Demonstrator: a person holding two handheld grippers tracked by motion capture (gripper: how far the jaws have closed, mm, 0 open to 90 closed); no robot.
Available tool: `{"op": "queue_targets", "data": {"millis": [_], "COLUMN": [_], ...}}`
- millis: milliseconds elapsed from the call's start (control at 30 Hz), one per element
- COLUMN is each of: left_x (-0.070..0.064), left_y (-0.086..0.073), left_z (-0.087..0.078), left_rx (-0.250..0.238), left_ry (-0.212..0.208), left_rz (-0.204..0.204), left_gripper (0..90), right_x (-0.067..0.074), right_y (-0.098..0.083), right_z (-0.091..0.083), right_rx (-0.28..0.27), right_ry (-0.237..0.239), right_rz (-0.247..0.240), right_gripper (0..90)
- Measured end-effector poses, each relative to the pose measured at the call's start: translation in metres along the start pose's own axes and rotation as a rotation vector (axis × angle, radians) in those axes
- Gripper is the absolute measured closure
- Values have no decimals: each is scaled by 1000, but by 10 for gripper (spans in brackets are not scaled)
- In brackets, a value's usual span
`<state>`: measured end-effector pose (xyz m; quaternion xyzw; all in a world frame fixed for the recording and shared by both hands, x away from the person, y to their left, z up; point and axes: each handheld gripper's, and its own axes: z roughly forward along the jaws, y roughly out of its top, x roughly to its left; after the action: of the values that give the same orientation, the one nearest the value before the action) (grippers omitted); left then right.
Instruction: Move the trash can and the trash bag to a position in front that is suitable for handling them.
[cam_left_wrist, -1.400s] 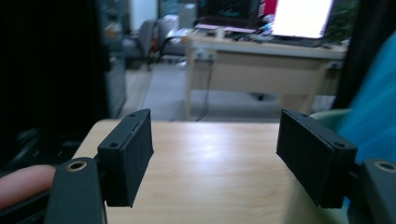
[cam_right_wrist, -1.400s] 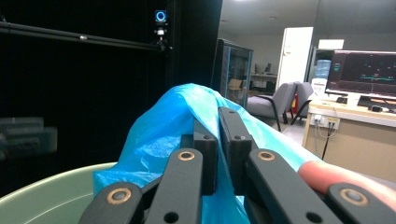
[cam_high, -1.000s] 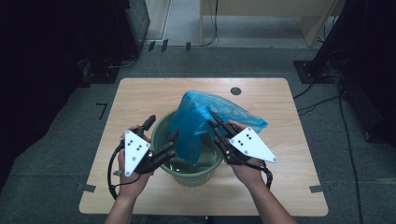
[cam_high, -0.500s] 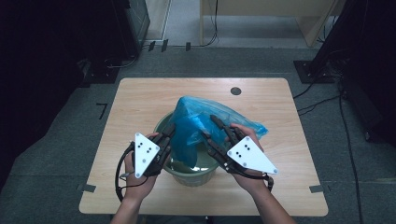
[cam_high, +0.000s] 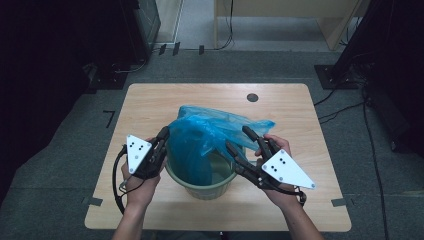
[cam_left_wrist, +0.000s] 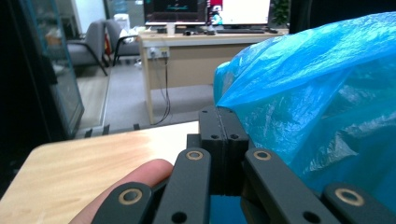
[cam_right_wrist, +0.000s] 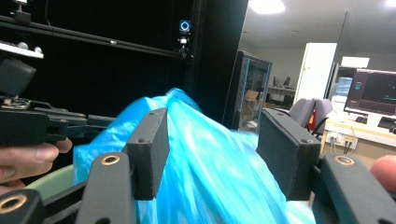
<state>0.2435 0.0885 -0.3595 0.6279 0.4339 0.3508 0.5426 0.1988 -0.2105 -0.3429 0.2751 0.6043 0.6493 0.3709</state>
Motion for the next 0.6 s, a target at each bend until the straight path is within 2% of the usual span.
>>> {"op": "queue_targets", "data": {"millis": [100, 167, 233, 333, 400, 500, 533, 600], "left_x": [9, 15, 19, 24, 28, 32, 33, 34], "left_y": [-2, -4, -5, -7, -7, -9, -10, -12], "left_z": [-1, -2, -4, -6, -6, -5, -5, -4], "left_rx": [-2, -5, -6, -7, -9, -6, -2, 3], "left_ry": [12, 21, 24, 28, 34, 49, 54, 56], "left_rz": [-39, -50, -57, -72, -85, -97, -96, -94], "left_gripper": [900, 900, 900, 900, 900, 896, 896, 897], "right_x": [-6, -11, -20, -30, -33, -32, -31, -29], "right_y": [2, 3, 3, 2, 0, -5, -6, -7], "right_z": [-6, -10, -14, -18, -18, -17, -16, -14], "right_rx": [1, 1, 7, 17, 52, 108, 118, 139], "right_ry": [-8, -23, -50, -63, -29, 17, 23, 32], "right_rz": [-4, 0, 28, 69, 78, 38, 32, 31], "right_gripper": [441, 442, 446, 448, 446, 453, 488, 638]}}
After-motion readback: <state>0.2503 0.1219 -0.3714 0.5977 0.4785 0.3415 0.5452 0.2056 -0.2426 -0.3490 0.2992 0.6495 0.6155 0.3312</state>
